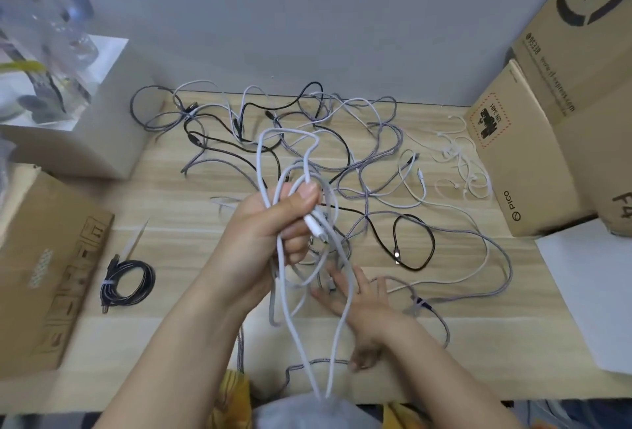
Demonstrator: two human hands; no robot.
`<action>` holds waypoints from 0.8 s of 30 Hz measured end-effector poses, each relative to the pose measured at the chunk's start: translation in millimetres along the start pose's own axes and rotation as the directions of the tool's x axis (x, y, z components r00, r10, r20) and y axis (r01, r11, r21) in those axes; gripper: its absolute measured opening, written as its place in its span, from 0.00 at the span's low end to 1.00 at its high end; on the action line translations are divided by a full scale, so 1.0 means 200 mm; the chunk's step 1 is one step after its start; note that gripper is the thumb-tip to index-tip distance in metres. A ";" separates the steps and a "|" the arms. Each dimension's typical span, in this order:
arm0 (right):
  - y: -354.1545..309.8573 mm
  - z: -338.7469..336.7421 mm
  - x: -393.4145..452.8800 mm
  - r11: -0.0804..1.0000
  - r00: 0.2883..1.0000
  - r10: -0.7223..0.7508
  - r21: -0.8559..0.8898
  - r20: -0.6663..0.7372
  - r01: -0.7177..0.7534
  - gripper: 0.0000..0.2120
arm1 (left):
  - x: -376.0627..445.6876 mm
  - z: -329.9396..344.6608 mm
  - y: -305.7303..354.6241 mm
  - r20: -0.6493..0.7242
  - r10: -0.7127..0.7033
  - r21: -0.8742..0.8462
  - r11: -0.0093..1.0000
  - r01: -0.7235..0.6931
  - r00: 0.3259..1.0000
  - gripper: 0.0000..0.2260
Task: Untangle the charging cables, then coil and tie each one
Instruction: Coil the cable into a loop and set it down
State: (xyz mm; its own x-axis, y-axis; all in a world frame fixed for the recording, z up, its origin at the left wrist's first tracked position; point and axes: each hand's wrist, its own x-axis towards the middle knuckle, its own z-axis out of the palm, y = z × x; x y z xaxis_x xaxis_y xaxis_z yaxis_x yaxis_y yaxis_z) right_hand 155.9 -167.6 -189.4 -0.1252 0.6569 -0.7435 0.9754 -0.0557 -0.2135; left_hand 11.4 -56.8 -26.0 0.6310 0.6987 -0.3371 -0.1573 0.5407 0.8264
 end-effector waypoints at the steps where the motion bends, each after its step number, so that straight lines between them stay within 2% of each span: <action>1: 0.01 0.04 0.03 1.000 0.999 -0.006 0.014 -0.046 0.007 0.63 | 0.00 -0.01 -0.01 -0.017 -0.006 0.008 1.000 0.006 1.000 0.07; 3: 0.03 0.06 0.07 0.998 0.993 -0.033 0.045 -0.114 0.038 0.60 | 0.00 -0.02 -0.03 -0.043 -0.014 0.003 1.000 0.014 0.999 0.05; 8: 0.07 -0.06 0.24 0.993 0.943 -0.016 0.108 -0.334 0.056 0.40 | 0.00 -0.04 -0.02 -0.101 -0.018 -0.008 1.000 0.017 0.995 0.07; 11: 0.10 -0.13 0.36 0.995 0.933 -0.001 0.091 -0.359 0.036 0.34 | -0.01 -0.05 0.03 -0.118 -0.001 0.003 1.000 0.001 0.993 0.11; 15: 0.08 -0.29 0.45 0.989 0.921 0.065 0.145 -0.384 -0.009 0.25 | -0.02 -0.06 0.09 -0.117 0.047 0.015 0.999 -0.046 0.992 0.09; 19: 0.09 -0.40 0.51 0.989 0.928 0.092 0.138 -0.360 -0.045 0.23 | 0.01 -0.06 0.11 -0.110 0.052 0.044 0.998 -0.047 0.993 0.10; 22: 0.10 -0.46 0.50 0.973 0.915 0.067 0.227 -0.398 0.027 0.19 | 0.04 -0.06 0.10 -0.126 0.039 0.067 0.997 -0.030 0.991 0.10; 24: 0.14 -0.47 0.44 0.923 0.863 0.062 0.358 -0.501 0.142 0.14 | 0.05 -0.07 0.08 -0.110 0.022 0.080 0.997 -0.014 0.994 0.08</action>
State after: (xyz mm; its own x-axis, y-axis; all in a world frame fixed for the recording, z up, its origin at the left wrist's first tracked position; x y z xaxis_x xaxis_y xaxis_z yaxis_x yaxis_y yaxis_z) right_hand 188.5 -40.3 -201.0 0.0432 0.9405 -0.3370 0.8173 -0.2273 -0.5296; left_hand 4.7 -35.9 -22.2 0.5403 0.7577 -0.3660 -0.1049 0.4922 0.8641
